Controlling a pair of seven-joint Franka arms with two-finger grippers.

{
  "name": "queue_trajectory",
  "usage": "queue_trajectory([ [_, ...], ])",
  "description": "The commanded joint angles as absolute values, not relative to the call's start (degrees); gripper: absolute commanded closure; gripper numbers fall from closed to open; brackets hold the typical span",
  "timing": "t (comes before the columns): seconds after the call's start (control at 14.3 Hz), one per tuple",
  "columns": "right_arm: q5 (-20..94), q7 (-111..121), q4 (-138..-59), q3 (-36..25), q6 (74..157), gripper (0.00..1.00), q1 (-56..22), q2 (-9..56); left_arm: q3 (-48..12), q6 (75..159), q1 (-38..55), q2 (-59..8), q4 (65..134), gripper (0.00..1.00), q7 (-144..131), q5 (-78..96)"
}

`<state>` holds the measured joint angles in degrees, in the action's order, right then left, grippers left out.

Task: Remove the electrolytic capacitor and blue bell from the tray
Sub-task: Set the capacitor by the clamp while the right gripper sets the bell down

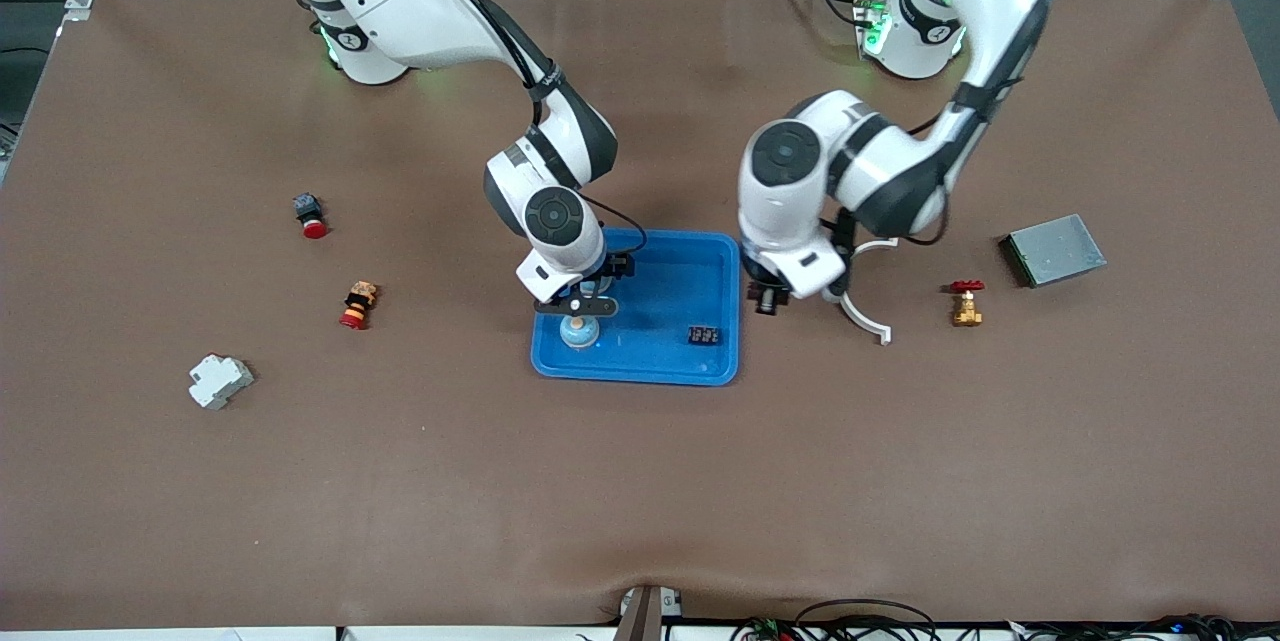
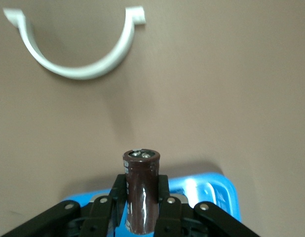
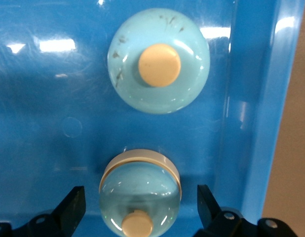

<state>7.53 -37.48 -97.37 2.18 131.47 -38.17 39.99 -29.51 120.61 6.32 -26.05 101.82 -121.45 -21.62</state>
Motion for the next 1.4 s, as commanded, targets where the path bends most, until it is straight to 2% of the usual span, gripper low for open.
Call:
queue_trajectory([
  [0.0,8.00,-37.97,-97.56,2.29,133.41,0.00,-38.41,40.69,-32.60,114.63,-0.95,-23.12,103.62,1.00,-112.62,-18.28],
  [0.07,8.00,-37.97,-97.56,2.29,133.68,0.00,-38.58,40.78,-32.96,111.91,-3.23,-23.12,103.71,1.00,-109.46,-17.67],
  [0.14,7.91,-37.97,-97.56,2.29,133.68,0.08,-38.58,40.78,-33.05,111.10,-4.99,-23.20,104.58,1.00,-107.16,-17.14],
  [0.21,8.00,-37.97,-97.56,2.29,133.51,0.27,-38.50,40.78,-33.05,111.35,-6.75,-23.20,105.98,1.00,-106.70,-17.05],
  [0.35,8.00,-37.97,-97.56,2.29,133.42,0.50,-38.50,40.78,-33.22,113.19,-11.31,-23.38,107.92,1.00,-105.57,-17.14],
  [0.42,8.00,-37.97,-97.56,2.29,133.33,0.64,-38.32,40.78,-33.14,114.42,-12.29,-23.47,109.32,1.00,-104.16,-17.14],
  [0.49,8.00,-38.06,-97.30,2.29,132.90,0.74,-37.97,40.69,-33.13,116.70,-13.61,-23.73,110.90,1.00,-103.54,-17.14],
  [0.63,8.09,-37.88,-96.86,2.37,132.02,0.81,-37.01,40.26,-33.05,121.27,-15.73,-24.60,113.11,1.00,-103.62,-17.14],
  [0.7,8.09,-37.53,-96.77,2.29,130.71,0.81,-36.65,39.56,-33.05,121.90,-16.17,-25.31,113.81,1.00,-103.62,-17.66],
  [1.05,8.00,-30.36,-91.94,2.11,109.11,0.82,-28.94,28.15,-32.87,130.15,-18.72,-25.75,120.22,1.00,-102.14,-19.50],
  [1.33,8.00,-10.34,-87.63,2.02,95.91,0.82,-16.55,22.07,-32.87,131.21,-19.07,-27.42,120.50,1.00,-101.95,-21.62],
])
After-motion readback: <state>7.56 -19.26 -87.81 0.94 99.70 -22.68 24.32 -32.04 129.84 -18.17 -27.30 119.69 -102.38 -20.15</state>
